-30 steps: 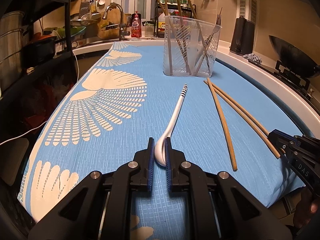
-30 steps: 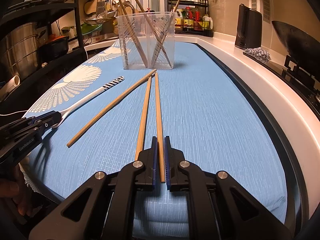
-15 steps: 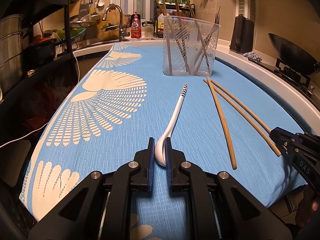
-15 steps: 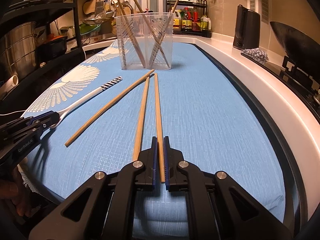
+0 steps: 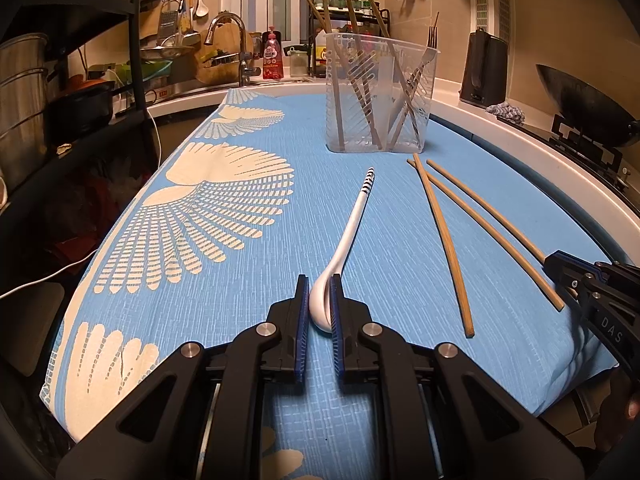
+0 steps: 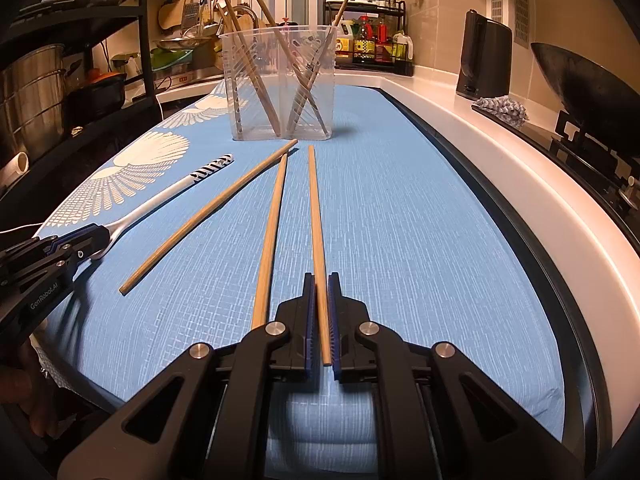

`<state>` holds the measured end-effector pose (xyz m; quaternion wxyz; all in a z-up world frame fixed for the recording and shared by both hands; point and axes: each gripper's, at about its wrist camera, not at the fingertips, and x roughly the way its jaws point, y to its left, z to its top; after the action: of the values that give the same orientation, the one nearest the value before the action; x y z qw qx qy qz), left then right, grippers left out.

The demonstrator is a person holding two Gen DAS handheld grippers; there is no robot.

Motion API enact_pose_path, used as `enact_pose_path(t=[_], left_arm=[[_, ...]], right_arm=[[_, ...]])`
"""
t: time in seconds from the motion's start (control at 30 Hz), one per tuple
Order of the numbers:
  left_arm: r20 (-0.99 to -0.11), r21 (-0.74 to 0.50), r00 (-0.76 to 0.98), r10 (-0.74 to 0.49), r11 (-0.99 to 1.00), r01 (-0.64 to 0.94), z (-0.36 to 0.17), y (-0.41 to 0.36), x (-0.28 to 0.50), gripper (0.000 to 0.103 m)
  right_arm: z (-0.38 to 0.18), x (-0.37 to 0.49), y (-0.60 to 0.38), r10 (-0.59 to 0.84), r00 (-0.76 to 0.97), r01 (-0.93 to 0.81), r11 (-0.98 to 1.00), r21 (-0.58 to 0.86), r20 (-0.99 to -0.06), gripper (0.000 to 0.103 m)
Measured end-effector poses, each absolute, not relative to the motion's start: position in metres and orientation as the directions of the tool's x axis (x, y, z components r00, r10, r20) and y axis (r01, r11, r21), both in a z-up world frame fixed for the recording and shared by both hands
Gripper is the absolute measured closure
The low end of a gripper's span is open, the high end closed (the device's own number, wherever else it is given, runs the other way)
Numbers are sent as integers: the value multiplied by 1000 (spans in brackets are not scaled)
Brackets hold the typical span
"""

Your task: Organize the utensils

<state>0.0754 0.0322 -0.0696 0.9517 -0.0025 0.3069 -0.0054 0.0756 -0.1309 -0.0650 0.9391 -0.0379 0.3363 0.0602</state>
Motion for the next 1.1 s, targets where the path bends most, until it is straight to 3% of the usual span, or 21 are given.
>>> enact_pose_path(t=[0.67, 1.1], left_arm=[[-590, -11, 808, -18, 1000, 14, -68, 32, 77, 93], [-531, 4, 847, 7, 1000, -6, -43, 39, 68, 93]], right_arm=[[-63, 76, -132, 93, 763, -147, 989, -32, -640, 97], [-23, 64, -141, 94, 821, -138, 990, -36, -563, 97]])
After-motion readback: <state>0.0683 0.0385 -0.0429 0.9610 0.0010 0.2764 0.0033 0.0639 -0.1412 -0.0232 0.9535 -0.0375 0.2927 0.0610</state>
